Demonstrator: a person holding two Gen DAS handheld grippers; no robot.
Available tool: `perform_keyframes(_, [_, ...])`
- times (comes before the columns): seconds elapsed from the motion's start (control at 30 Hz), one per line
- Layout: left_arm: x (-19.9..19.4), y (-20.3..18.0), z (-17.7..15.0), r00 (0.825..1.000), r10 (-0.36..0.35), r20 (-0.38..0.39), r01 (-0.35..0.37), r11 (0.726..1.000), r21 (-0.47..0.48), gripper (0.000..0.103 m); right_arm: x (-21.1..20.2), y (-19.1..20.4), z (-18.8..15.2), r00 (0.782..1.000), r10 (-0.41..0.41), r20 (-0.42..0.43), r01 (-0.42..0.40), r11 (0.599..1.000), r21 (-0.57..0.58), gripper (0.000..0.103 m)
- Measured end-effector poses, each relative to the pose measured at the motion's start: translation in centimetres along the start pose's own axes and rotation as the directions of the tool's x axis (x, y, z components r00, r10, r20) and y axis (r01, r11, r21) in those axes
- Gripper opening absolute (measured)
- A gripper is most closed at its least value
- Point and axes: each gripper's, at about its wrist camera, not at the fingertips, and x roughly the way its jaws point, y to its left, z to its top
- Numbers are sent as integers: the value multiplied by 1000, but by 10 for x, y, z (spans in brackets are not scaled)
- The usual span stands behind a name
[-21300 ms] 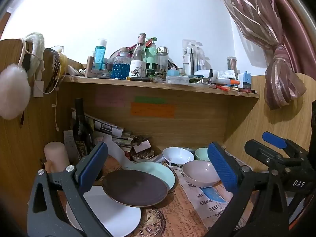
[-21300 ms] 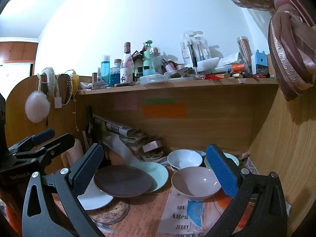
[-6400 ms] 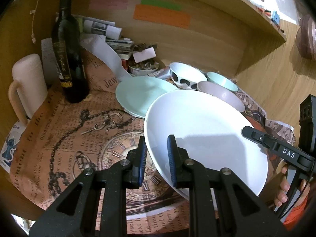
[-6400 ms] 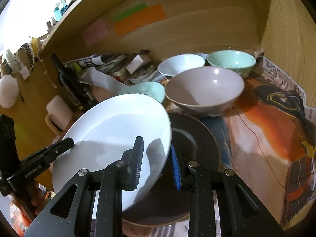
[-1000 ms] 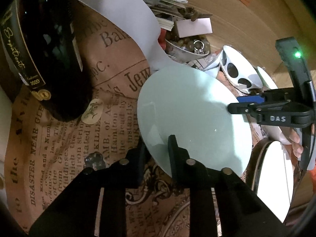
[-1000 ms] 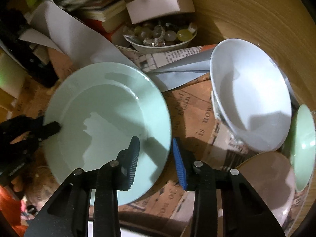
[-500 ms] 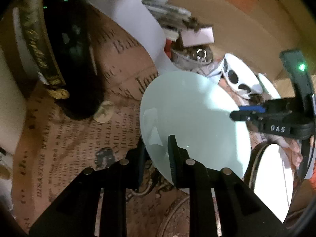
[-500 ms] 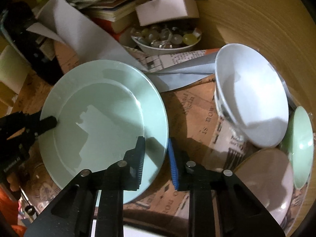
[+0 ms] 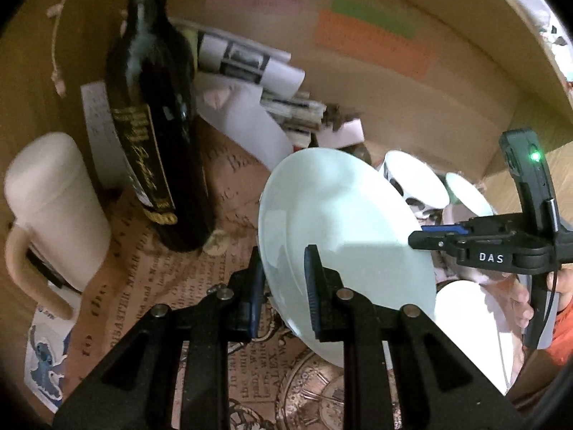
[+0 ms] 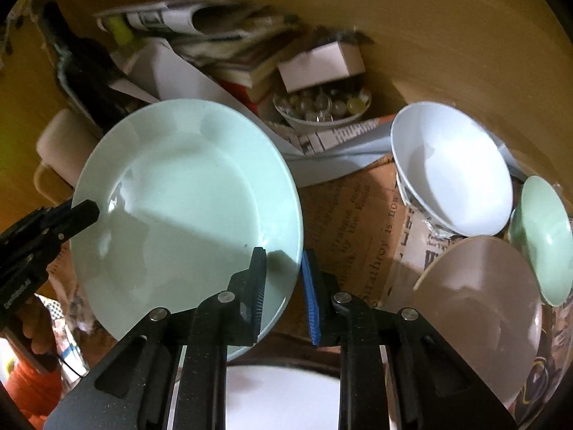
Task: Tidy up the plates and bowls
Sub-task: 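Lift the mint green plate with both grippers and carry it over the white plate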
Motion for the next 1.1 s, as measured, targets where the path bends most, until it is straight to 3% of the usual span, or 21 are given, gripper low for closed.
perform_keyframes(0.47, [-37, -13, -13, 997, -42, 58, 43, 999, -12, 21, -62, 2, -24, 984, 41, 173, -47, 998, 31, 18])
perform_keyframes(1.1, [-57, -56, -47, 991, -117, 59, 116, 993, 27, 18, -99, -9, -88, 967, 1, 253, -32, 993, 118, 18])
